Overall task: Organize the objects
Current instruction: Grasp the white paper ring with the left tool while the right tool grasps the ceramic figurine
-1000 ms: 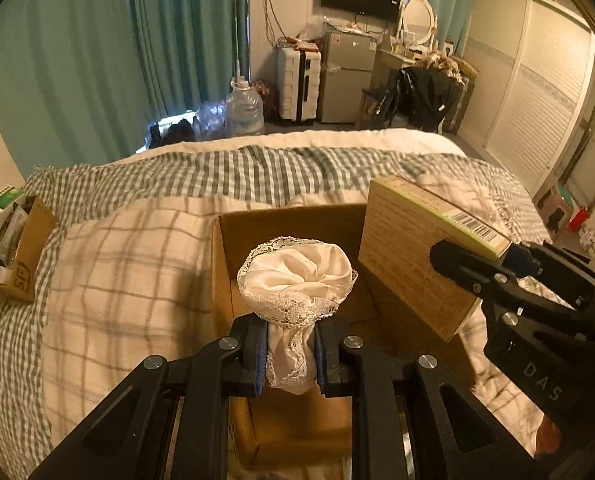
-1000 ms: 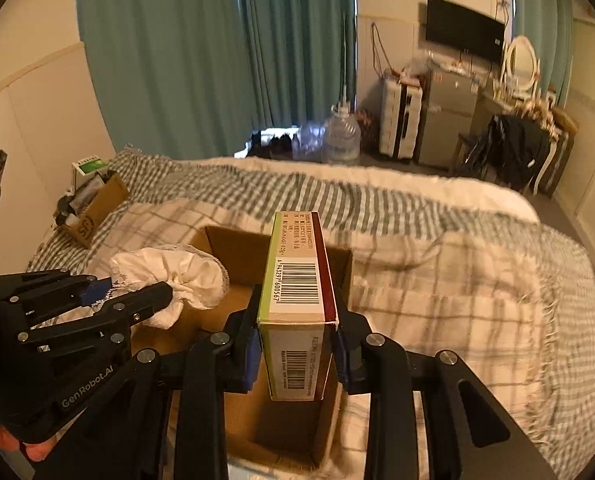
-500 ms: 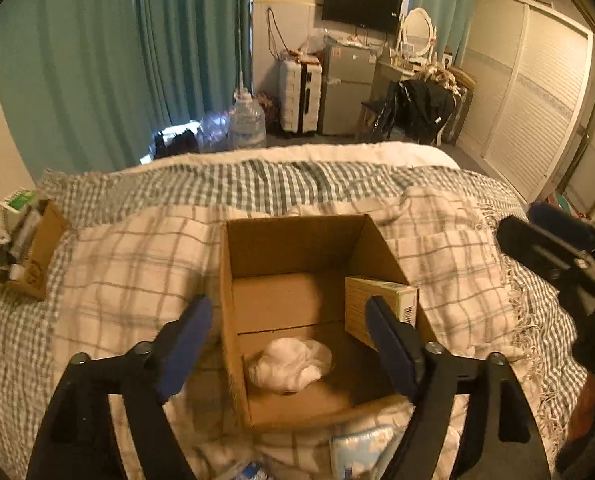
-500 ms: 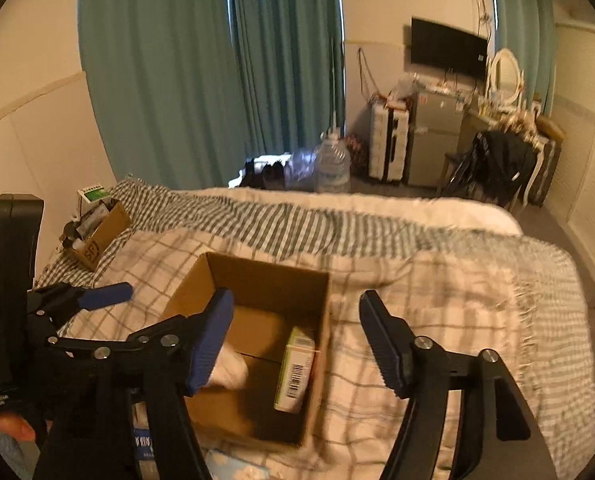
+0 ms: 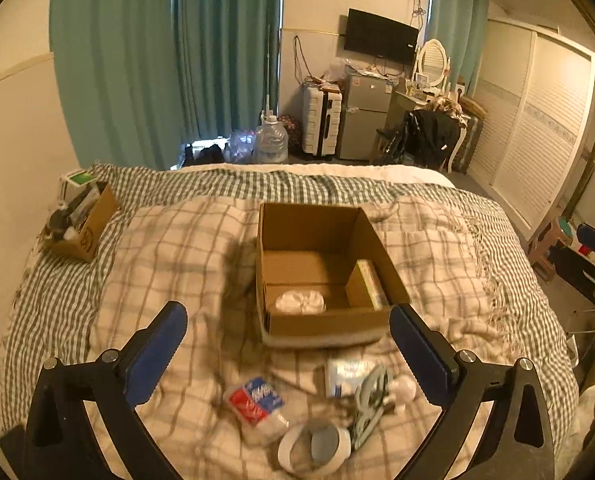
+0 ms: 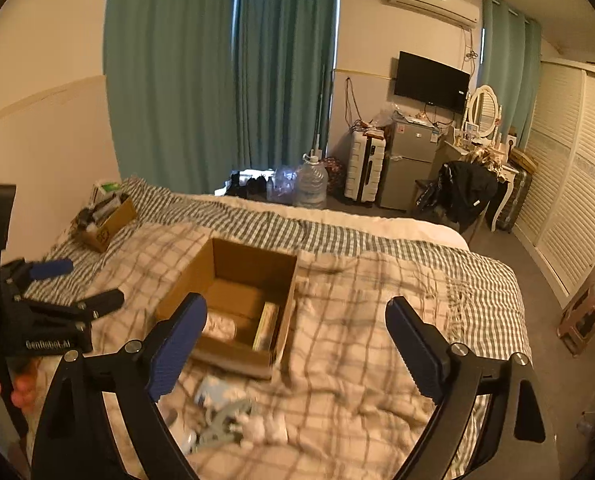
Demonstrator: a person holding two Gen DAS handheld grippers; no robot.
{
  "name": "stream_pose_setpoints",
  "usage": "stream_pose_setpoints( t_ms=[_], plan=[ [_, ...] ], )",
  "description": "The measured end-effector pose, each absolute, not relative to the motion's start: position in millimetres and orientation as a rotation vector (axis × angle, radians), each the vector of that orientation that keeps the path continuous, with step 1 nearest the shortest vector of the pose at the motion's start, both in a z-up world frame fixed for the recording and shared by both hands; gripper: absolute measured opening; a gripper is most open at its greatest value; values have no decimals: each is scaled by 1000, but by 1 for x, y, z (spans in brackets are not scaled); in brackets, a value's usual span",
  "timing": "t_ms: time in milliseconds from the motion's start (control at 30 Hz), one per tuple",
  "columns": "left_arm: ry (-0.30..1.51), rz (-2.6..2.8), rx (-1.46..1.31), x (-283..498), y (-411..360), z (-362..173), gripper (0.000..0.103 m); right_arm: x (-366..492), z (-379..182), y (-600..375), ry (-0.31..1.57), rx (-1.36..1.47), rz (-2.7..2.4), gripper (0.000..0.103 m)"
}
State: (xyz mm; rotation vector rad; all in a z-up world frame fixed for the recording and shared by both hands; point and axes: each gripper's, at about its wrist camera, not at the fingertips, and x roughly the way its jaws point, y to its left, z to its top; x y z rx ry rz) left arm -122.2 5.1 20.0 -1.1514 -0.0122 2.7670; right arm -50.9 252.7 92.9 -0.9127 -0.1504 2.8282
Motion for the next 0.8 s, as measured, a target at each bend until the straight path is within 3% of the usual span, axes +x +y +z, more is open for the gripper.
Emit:
stream_pose_setpoints(
  t_ms=[367,800],
  plan=[
    [-47,2714,-1379,-72,15,-78,103,-10,-1,259,-108,-1088,2785,91],
    [-22,2571,-1600,-67,31,-163,103,-40,-95,257,-129,-1331,2708,91]
  ],
)
